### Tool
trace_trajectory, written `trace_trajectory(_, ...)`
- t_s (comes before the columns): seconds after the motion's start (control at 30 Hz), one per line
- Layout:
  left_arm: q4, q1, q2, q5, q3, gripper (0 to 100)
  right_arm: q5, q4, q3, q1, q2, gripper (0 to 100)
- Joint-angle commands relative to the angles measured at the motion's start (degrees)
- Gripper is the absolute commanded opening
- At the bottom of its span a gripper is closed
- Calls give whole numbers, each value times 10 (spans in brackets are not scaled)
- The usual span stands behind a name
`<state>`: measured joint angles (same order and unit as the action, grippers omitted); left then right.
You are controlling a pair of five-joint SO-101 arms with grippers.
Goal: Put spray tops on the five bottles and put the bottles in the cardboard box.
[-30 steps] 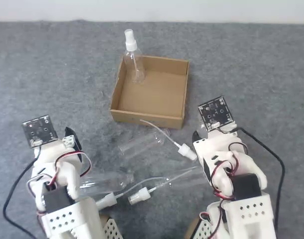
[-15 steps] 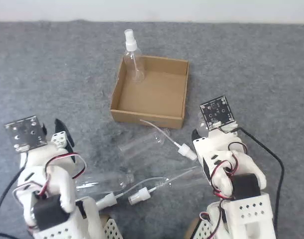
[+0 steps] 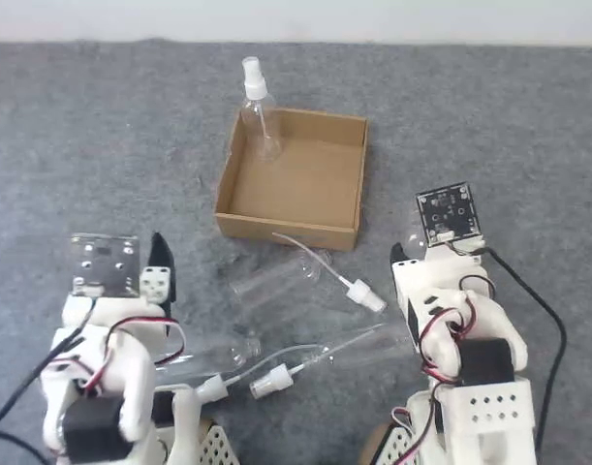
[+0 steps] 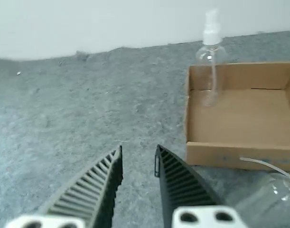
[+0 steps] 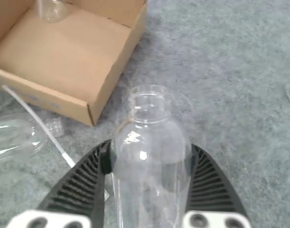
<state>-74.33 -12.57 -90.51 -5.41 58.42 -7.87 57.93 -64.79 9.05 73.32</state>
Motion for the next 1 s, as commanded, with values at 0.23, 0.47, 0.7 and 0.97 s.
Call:
trace_trajectory(0.23,-55,119,165,-45,-96,106,25,-27,5,-31,13,90)
trace_trajectory(0.47,-82,208,271,-90,-124,106,28,-27,5,-46,13,90)
trace_trajectory(0.7,-79,266,361,-101,-124,164,29,-32,5,-47,13,90)
trace_trajectory(0.97,-5,349,471,-84,-128,163,31,-41,7,-93,13,90)
